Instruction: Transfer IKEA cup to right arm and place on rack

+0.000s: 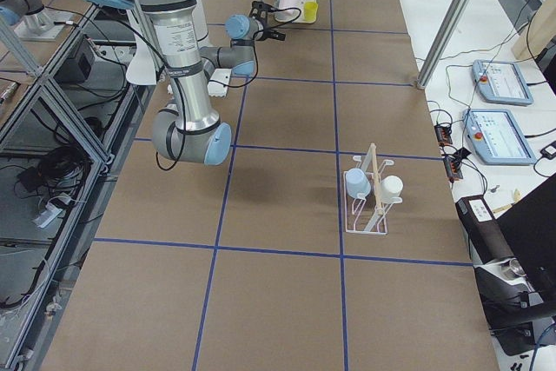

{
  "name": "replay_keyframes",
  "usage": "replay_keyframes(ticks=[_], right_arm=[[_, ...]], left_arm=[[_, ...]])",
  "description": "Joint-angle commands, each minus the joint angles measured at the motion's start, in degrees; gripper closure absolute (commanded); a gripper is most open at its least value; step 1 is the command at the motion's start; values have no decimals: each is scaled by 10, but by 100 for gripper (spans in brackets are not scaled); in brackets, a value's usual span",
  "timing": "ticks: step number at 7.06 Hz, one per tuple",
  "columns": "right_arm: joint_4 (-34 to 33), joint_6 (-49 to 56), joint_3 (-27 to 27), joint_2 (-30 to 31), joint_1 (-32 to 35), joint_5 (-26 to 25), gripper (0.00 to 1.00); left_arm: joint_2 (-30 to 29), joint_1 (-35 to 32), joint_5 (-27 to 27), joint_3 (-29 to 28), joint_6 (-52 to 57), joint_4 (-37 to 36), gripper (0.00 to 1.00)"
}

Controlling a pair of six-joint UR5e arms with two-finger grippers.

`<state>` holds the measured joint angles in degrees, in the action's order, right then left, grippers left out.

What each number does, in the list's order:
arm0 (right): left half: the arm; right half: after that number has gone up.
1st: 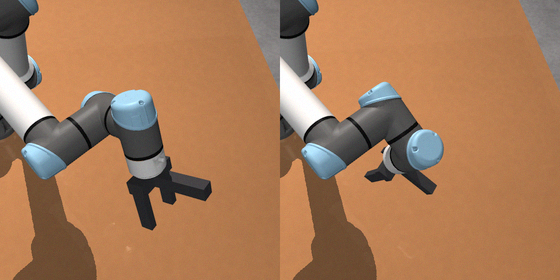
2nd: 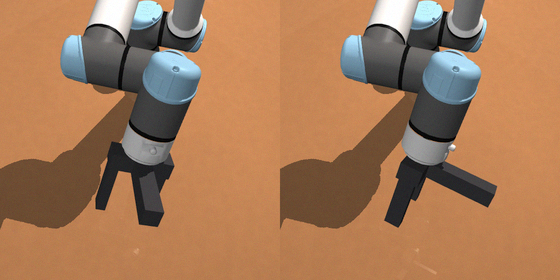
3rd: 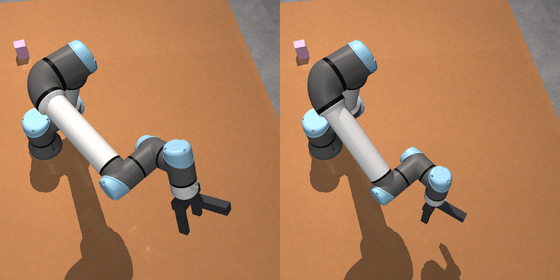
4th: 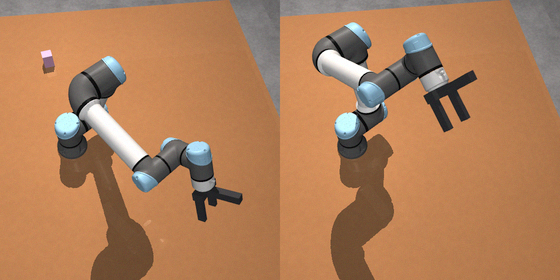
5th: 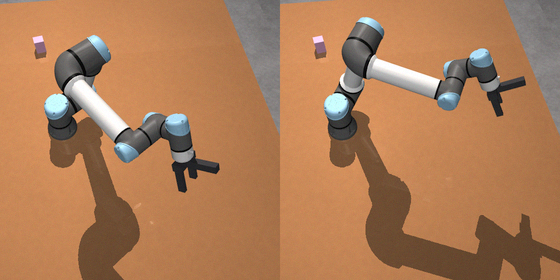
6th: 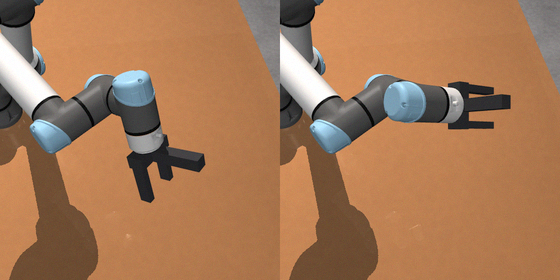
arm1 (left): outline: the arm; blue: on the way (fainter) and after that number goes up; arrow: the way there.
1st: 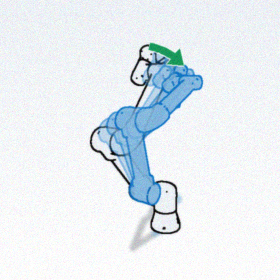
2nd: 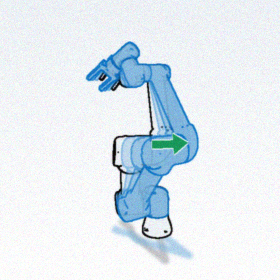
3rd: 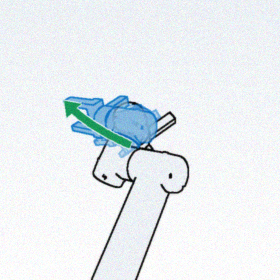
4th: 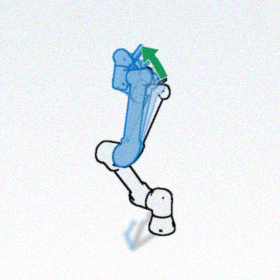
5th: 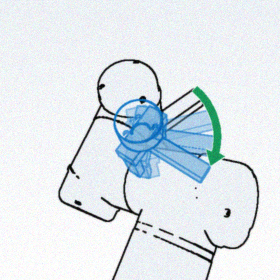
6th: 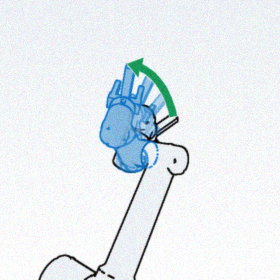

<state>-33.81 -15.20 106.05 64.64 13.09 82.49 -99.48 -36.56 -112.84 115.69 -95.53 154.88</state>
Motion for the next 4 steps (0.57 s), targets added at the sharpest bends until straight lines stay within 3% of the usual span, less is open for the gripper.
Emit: replay_keyframes(ticks=[1, 4], right_arm=[[10, 1, 1, 0, -3, -6, 0], [10, 3, 1, 0, -3, -11, 0]], left_arm=[[0, 36, 29, -3, 1, -2, 100], [1, 49, 28, -2, 1, -1, 100]])
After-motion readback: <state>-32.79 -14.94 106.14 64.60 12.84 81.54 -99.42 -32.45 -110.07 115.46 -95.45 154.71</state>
